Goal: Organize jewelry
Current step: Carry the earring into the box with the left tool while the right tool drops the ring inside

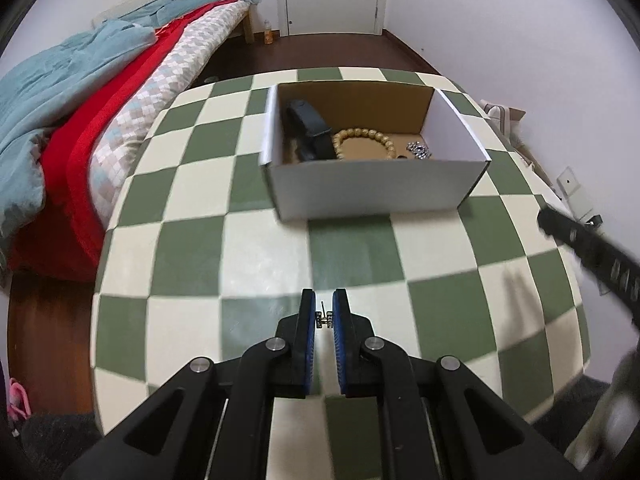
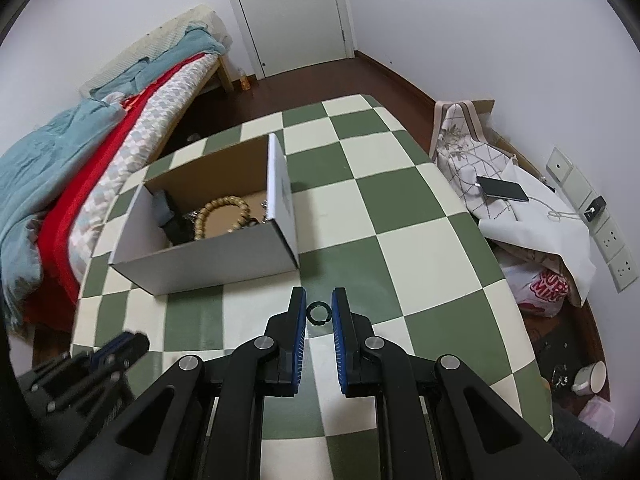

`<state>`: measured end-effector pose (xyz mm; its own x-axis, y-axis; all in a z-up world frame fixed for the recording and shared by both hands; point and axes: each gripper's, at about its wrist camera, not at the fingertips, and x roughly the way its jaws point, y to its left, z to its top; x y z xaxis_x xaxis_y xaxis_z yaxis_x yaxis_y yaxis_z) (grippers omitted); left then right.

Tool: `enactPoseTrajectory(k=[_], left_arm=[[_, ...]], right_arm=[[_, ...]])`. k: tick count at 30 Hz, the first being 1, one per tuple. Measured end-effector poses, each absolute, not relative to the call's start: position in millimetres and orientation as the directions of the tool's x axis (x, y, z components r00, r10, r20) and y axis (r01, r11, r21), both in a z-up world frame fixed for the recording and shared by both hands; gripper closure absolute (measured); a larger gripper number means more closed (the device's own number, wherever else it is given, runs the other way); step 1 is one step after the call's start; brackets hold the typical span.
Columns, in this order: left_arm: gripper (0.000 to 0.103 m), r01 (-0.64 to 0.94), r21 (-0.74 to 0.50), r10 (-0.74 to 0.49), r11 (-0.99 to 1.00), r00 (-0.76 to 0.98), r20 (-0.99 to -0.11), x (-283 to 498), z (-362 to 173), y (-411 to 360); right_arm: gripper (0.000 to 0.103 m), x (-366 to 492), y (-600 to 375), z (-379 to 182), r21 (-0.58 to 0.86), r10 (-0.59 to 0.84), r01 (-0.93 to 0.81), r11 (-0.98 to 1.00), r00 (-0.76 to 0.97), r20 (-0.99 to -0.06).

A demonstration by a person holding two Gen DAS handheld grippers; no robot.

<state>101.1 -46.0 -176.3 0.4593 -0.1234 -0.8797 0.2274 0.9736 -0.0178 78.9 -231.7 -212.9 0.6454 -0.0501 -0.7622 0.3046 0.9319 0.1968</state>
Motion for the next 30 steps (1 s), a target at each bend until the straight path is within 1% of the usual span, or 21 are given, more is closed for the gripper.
enactPoseTrajectory(k=[4,8,13,17,22,26,30], left_arm=[[0.097,0.205,-0.033,-0.126,0.978,0.462,-0.878,97,-164,-29],[0.097,0.183,-0.050,-0.137,0.982,0.502,-0.854,107,-140,-22],[0.097,0.163,-0.096,-0.171,0.982,0.541,-0.823,147,-114,-25],[0.097,0.177,-0.117,-0.193,0.977,0.515,-0.835,183,-115,-35],[0.097,0.214,-0.145,-0.226,0.966,0.428,-0.875,229,-128,-53],[0.097,0.217,-0.222,-0.288,0.951,0.349,-0.892,259,-135,-62],[0.097,0.220,-0.260,-0.320,0.940,0.306,-0.897,286,-136,-74]], right_arm=[[0.089,74,-231,-197,0.215,-0.037,0.291,0.932,0.668,-0.743],[0.089,75,-231,-182,0.247,-0.011,0.274,0.930,0.690,-0.724],[0.089,93,-225,-165,0.275,0.036,0.225,0.935,0.711,-0.703],[0.089,125,-224,-155,0.304,0.092,0.180,0.935,0.708,-0.700],[0.089,179,-228,-157,0.351,0.179,0.138,0.926,0.658,-0.732],[0.089,220,-235,-169,0.373,0.230,0.129,0.919,0.594,-0.771],[0.089,250,-246,-182,0.401,0.276,0.134,0.906,0.530,-0.802]])
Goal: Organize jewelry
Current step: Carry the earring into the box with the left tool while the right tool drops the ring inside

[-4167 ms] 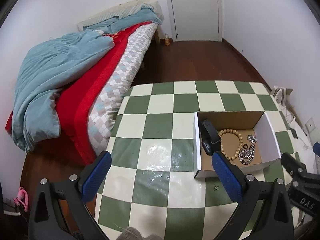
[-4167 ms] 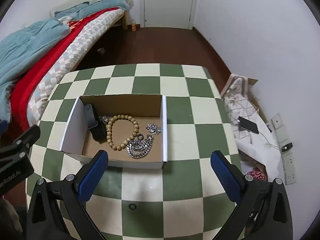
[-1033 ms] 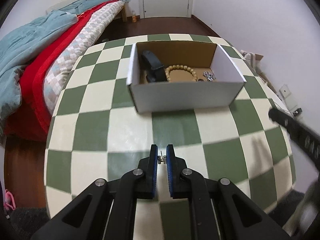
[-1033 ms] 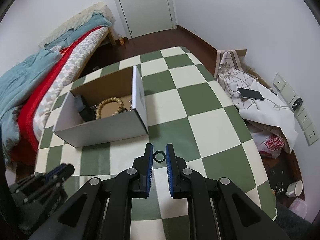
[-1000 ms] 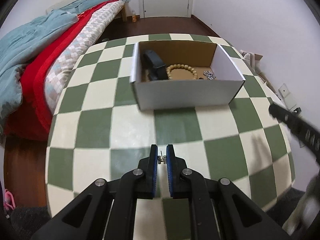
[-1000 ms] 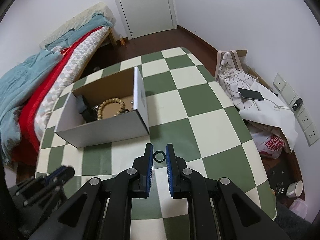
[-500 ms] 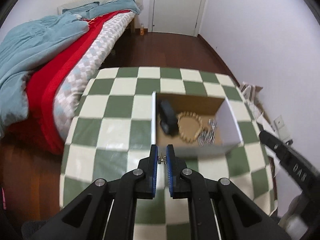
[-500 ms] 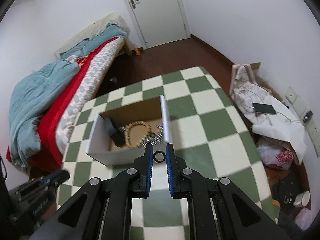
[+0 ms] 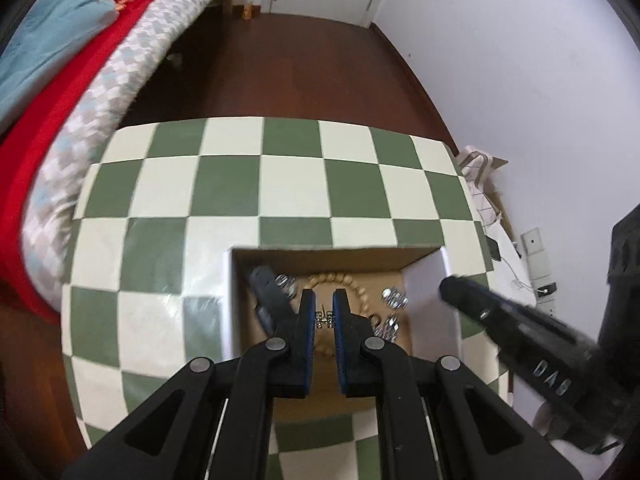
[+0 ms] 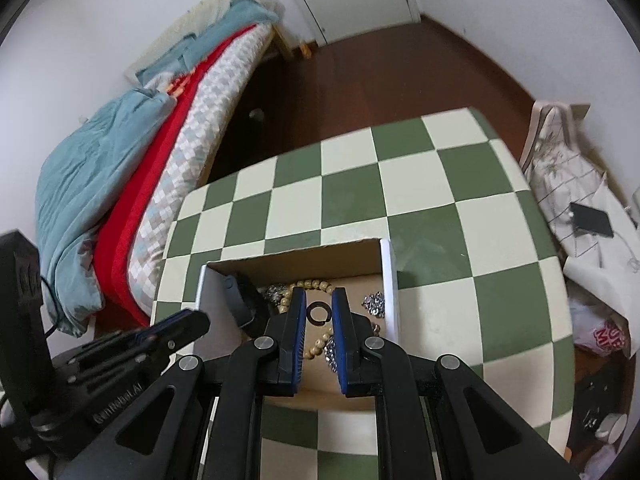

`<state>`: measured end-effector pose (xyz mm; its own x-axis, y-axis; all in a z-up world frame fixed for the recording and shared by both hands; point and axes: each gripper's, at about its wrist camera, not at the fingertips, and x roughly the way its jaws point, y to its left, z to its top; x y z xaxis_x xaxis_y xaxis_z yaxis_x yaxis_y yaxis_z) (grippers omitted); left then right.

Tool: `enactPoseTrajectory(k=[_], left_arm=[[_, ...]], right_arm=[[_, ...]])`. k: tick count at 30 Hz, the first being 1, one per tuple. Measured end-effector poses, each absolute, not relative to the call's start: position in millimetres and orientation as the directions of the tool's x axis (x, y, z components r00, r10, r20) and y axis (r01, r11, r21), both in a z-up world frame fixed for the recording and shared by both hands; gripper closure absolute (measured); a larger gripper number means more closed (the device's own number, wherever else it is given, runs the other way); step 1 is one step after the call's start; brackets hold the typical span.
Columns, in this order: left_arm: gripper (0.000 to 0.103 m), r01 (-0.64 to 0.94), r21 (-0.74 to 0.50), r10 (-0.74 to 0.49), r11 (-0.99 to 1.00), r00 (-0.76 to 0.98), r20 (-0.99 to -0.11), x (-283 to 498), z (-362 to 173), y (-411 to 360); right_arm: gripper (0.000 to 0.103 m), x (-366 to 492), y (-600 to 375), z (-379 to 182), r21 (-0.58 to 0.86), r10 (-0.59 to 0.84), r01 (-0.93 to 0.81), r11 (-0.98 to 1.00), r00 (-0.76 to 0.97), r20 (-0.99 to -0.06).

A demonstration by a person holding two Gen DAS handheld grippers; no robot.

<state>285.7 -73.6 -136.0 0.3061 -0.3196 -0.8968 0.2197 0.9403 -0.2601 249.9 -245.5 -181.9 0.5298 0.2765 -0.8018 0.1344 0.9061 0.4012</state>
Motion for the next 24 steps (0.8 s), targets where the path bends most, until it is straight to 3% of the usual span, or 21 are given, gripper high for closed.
enactPoseTrajectory(k=[6,8,9,10,12,15,18,20,22,24], left_arm=[[0.093,0.210,-0.275,-0.328,0.938,0.292,-0.898,300,-132,-84],[0.087,0.217,-0.247,-0.306,0.944,0.306,-0.901,302,-129,-86],[0.073,0.212,-0.235,-0.295,0.949,0.322,-0.900,302,-126,-84],[0.045,0.200,-0.220,-0.279,0.955,0.342,-0.898,301,-123,-82],[0.013,0.186,-0.207,-0.264,0.961,0.371,-0.890,301,-118,-75],[0.011,0.156,-0.158,-0.209,0.975,0.409,-0.888,298,-111,-64],[0.000,0.133,-0.065,-0.119,0.989,0.451,-0.885,289,-107,-54],[0.000,0.114,-0.014,-0.066,0.993,0.468,-0.881,281,-107,-47],[0.000,0.098,0.036,-0.015,0.994,0.479,-0.877,270,-110,-40],[0.000,0.087,0.067,0.016,0.994,0.485,-0.874,260,-113,-34]], right_arm=[[0.089,269,-255,-193,0.428,0.309,0.165,0.889,0.474,-0.825],[0.088,271,-258,-194,0.428,0.305,0.178,0.886,0.470,-0.828],[0.079,271,-260,-194,0.424,0.296,0.193,0.885,0.469,-0.832],[0.072,271,-262,-193,0.426,0.295,0.197,0.883,0.471,-0.831],[0.056,267,-265,-189,0.415,0.275,0.206,0.886,0.488,-0.829],[0.053,262,-268,-182,0.402,0.252,0.218,0.889,0.501,-0.828],[0.048,253,-268,-174,0.359,0.203,0.228,0.905,0.510,-0.836],[0.025,246,-265,-169,0.298,0.145,0.234,0.926,0.507,-0.850],[0.009,240,-259,-167,0.225,0.083,0.235,0.946,0.493,-0.866],[0.004,235,-252,-167,0.155,0.030,0.229,0.961,0.471,-0.882]])
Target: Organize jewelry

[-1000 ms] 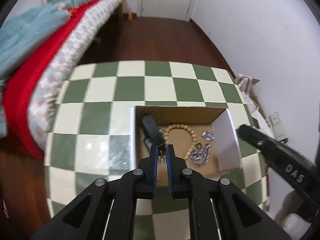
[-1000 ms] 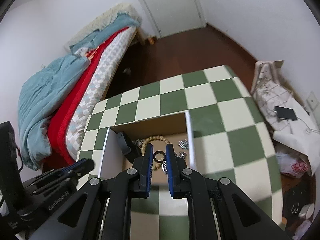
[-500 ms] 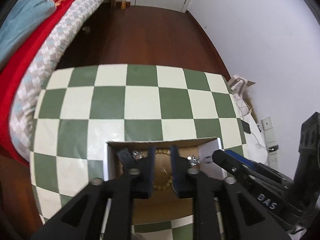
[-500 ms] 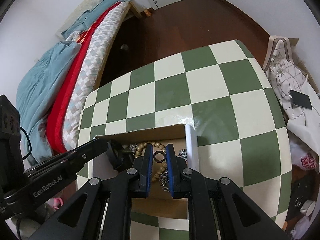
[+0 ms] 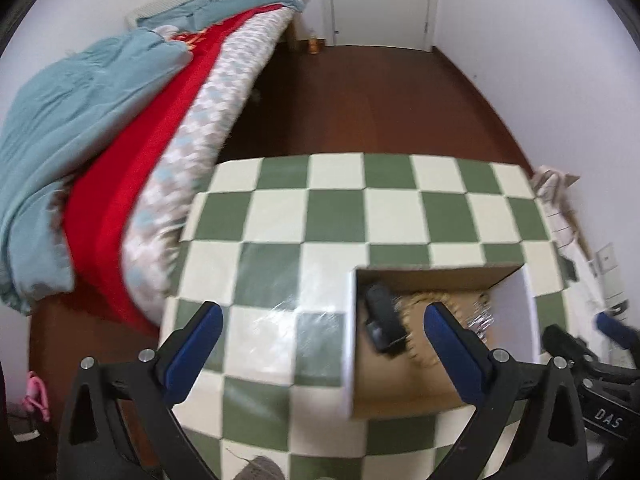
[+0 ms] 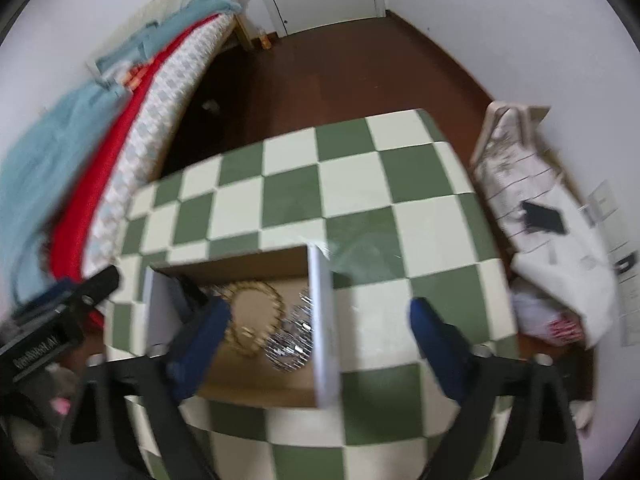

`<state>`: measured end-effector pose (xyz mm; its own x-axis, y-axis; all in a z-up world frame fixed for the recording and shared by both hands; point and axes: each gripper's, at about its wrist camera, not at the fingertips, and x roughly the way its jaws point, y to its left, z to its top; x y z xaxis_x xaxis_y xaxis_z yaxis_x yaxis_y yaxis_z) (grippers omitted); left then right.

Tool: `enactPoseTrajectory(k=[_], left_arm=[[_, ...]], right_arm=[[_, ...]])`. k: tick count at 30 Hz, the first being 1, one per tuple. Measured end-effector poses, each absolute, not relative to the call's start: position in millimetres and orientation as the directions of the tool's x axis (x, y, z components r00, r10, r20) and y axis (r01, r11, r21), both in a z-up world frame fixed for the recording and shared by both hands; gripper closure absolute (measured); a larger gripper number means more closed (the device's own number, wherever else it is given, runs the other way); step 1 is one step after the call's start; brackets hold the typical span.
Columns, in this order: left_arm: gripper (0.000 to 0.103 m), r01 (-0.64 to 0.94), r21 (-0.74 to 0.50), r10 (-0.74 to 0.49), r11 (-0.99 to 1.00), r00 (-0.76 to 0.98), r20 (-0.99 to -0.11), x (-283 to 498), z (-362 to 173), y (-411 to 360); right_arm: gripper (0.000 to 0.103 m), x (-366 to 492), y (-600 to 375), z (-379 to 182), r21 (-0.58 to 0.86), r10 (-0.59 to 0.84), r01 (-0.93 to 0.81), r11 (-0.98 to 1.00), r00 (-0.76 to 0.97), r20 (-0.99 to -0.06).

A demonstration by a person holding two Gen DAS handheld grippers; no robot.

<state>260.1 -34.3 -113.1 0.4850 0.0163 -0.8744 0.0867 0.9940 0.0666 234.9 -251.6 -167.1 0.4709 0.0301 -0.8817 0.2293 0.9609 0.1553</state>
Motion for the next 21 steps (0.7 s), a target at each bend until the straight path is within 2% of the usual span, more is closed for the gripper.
enactPoseTrajectory(k=[2,6,11,21], left_arm=[[0.000,0.083,0.082,0.031,0.993,0.485,-0.874,250,-116,-30],[0.000,0.071,0.090,0.047,0.993,0.467,-0.883,230,-118,-20],[0.000,0.069,0.094,0.049,0.993,0.485,-0.873,205,-102,-14],[0.000,0.066,0.021,-0.020,0.998,0.565,-0.825,142,-40,-2]], right_arm=[[0.000,228,-242,-168,0.090,-0.020,0.221,0.971,0.451,-0.893],[0.000,212,-227,-167,0.014,-0.079,0.201,0.979,0.445,-0.892],[0.000,189,-215,-155,0.011,-0.086,0.208,0.978,0.451,-0.888],[0.000,129,-200,-100,-0.012,-0.131,0.229,0.973,0.512,-0.849]])
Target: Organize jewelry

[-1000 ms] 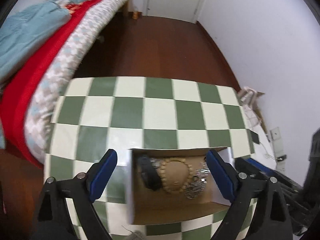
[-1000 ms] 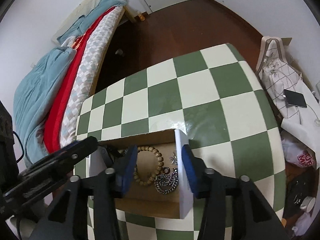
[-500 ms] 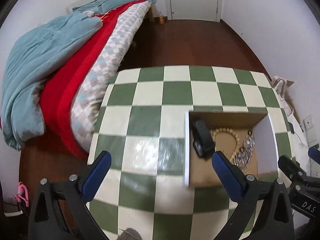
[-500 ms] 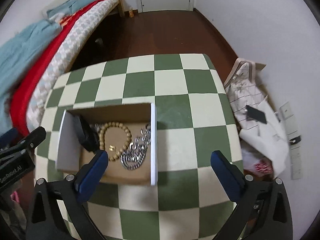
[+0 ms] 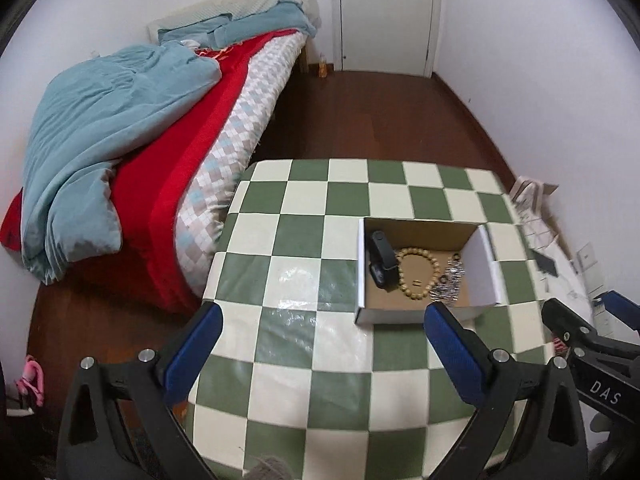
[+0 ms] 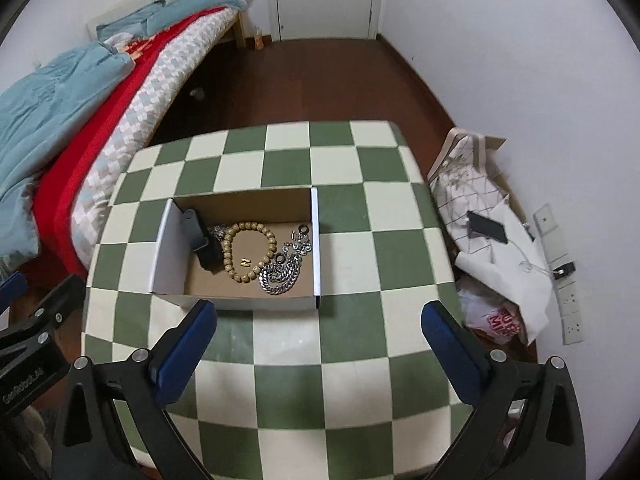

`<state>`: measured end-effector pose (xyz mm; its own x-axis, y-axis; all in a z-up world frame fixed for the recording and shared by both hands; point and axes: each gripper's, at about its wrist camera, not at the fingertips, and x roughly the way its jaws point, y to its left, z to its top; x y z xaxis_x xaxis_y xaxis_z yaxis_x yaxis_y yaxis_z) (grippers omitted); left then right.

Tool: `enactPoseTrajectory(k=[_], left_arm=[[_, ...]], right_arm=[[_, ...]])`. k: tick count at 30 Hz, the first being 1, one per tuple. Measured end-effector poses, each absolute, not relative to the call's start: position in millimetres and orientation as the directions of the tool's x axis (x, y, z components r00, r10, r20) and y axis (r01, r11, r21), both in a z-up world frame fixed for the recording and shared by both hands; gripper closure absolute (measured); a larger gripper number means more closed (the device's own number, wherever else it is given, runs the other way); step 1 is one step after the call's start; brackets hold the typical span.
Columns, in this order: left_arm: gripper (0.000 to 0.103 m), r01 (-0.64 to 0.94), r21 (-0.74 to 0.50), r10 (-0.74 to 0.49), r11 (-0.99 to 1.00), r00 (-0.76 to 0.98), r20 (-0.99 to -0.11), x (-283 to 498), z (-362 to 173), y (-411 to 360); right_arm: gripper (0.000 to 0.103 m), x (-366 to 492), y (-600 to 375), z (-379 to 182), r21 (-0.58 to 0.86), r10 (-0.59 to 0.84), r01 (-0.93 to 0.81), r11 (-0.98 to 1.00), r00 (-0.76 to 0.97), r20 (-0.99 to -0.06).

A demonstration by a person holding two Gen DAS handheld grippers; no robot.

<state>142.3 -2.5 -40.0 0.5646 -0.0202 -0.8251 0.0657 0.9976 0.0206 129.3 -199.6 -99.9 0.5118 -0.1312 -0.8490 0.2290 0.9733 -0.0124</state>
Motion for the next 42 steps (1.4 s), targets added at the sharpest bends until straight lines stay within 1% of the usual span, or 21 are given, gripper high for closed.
enactPoseTrajectory(k=[7,10,15,23,31,37,42], left_arm=[[0.000,0.068,0.003,-0.042,0.998,0.644,-0.764,95,5,8],[0.000,0.075,-0.023,-0.067,0.997,0.671,-0.739,75,23,13],[0.000,0.099,-0.005,-0.075,0.995,0.719,-0.691,41,52,14],[0.000,0.117,-0.031,-0.106,0.993,0.723,-0.682,5,71,16],[0.000,0.134,-0.048,-0.131,0.990,0.718,-0.683,-24,85,16],[0.000,0.140,-0.046,-0.133,0.989,0.720,-0.681,-28,91,16],[0.000,0.118,-0.035,-0.111,0.992,0.737,-0.667,-22,101,13]], right_arm=[[0.000,77,-190,-48,-0.032,-0.170,0.238,0.971,0.588,-0.791],[0.000,52,-185,-29,-0.031,-0.176,0.239,0.971,0.615,-0.769],[0.000,9,-178,-1,-0.007,-0.169,0.243,0.970,0.655,-0.736],[0.000,-43,-167,35,-0.035,-0.196,0.237,0.971,0.702,-0.684],[0.000,-82,-159,56,-0.042,-0.195,0.223,0.974,0.726,-0.659],[0.000,-98,-157,67,-0.041,-0.188,0.215,0.976,0.734,-0.653],[0.000,-98,-161,78,-0.040,-0.200,0.226,0.973,0.746,-0.636]])
